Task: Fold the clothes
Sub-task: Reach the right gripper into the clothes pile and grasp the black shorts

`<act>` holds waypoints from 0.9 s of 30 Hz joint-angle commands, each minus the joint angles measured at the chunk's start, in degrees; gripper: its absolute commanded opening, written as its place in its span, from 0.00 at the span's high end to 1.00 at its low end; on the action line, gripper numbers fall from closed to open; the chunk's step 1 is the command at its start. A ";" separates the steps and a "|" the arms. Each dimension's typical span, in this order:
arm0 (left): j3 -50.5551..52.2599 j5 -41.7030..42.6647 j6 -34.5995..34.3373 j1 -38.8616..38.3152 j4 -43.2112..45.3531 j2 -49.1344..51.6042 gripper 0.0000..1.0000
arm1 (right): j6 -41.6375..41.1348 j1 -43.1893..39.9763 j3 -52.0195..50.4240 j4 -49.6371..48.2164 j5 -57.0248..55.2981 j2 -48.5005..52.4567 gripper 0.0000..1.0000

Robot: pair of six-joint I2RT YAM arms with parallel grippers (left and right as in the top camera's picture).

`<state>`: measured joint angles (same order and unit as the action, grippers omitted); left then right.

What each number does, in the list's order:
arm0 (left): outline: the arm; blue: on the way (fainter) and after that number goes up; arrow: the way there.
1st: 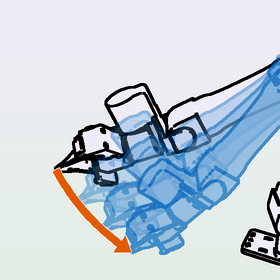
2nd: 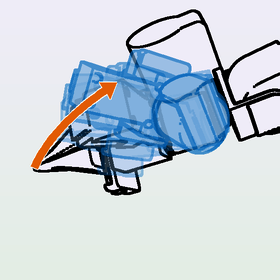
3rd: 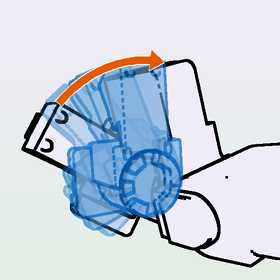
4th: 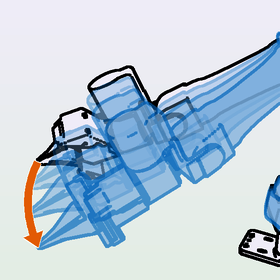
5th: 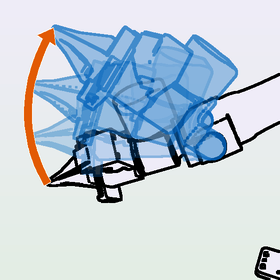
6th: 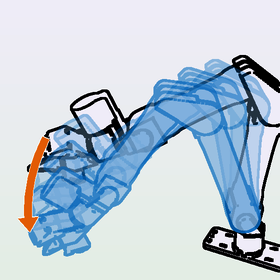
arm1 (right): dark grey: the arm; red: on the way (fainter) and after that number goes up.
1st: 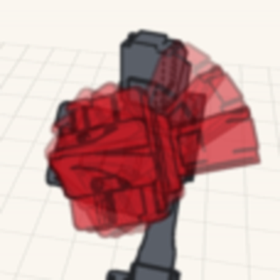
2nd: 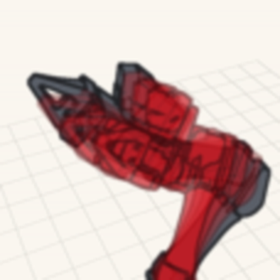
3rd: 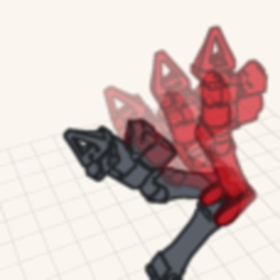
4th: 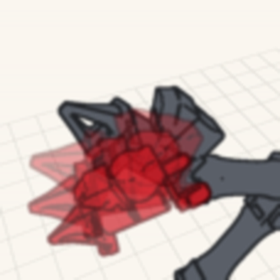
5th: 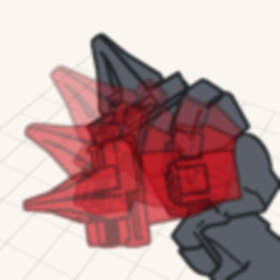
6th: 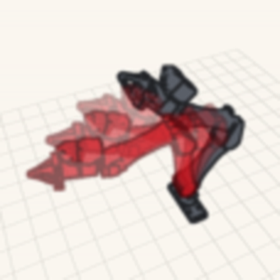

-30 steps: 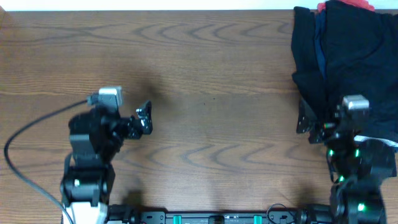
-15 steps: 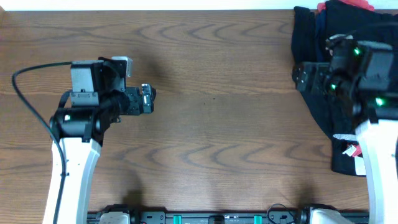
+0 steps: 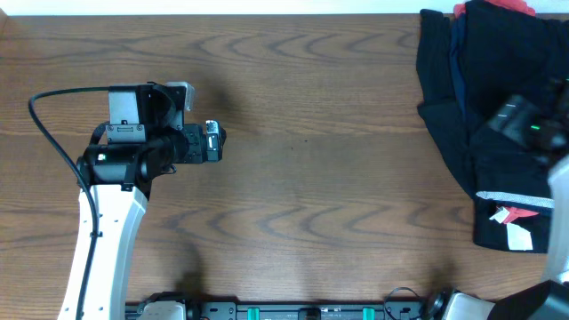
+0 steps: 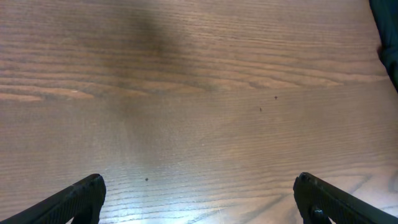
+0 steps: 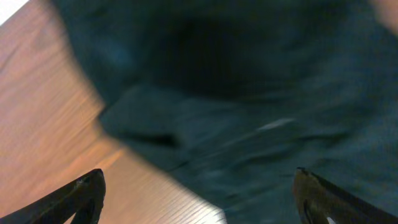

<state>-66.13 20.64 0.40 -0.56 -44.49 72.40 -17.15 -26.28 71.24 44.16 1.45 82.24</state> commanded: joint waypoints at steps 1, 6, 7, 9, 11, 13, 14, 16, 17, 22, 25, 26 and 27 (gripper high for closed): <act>-0.96 0.42 1.03 -0.17 -0.07 0.33 0.02 | -3.58 -6.21 0.94 -1.03 -3.17 0.04 0.03; -0.96 0.42 1.05 -0.17 -0.24 0.37 0.02 | 0.17 -12.50 0.28 -6.62 -3.13 2.47 0.01; -0.96 0.42 1.03 -0.17 -0.24 0.37 0.02 | 2.23 -13.49 -0.04 -7.96 -2.91 3.76 0.01; -0.96 0.42 1.03 -0.17 -0.24 0.37 0.02 | 5.60 -14.78 -0.09 -8.96 -2.91 6.14 0.03; -0.96 0.42 1.03 -0.17 -0.26 0.37 0.02 | 7.39 -16.26 -0.09 -9.97 -2.80 8.85 0.06; -0.96 0.42 1.03 -0.17 -0.24 0.37 0.02 | 8.83 -17.57 -0.09 -11.85 -0.46 10.91 0.06; -0.96 0.42 1.03 -0.17 -0.24 0.37 0.02 | 10.45 -18.25 -0.09 -12.83 1.53 11.78 0.05; -0.96 0.42 1.03 -0.17 -0.46 0.37 0.02 | 15.67 -19.91 -0.09 -14.64 7.17 13.60 0.06; -0.94 0.42 1.05 -0.17 -0.50 0.37 0.02 | 17.49 -20.65 -0.09 -14.75 8.76 14.32 0.05; -0.90 0.37 1.09 -0.17 -1.60 0.37 0.02 | 21.38 -24.61 -0.09 -15.10 10.80 18.71 0.06; -0.85 0.37 1.09 -0.17 -1.79 0.37 0.02 | 23.08 -26.80 -0.09 -15.58 14.78 20.13 0.09; -0.85 0.37 1.09 -0.17 -1.77 0.37 0.02 | 23.06 -27.67 -0.09 -15.98 15.47 20.35 0.09; -0.85 0.37 1.09 -0.17 -1.75 0.37 0.02 | 23.04 -28.24 -0.09 -16.22 15.54 20.39 0.09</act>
<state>-66.13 20.64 0.47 -0.56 -46.11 72.40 2.83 -52.62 71.18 28.69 12.78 102.26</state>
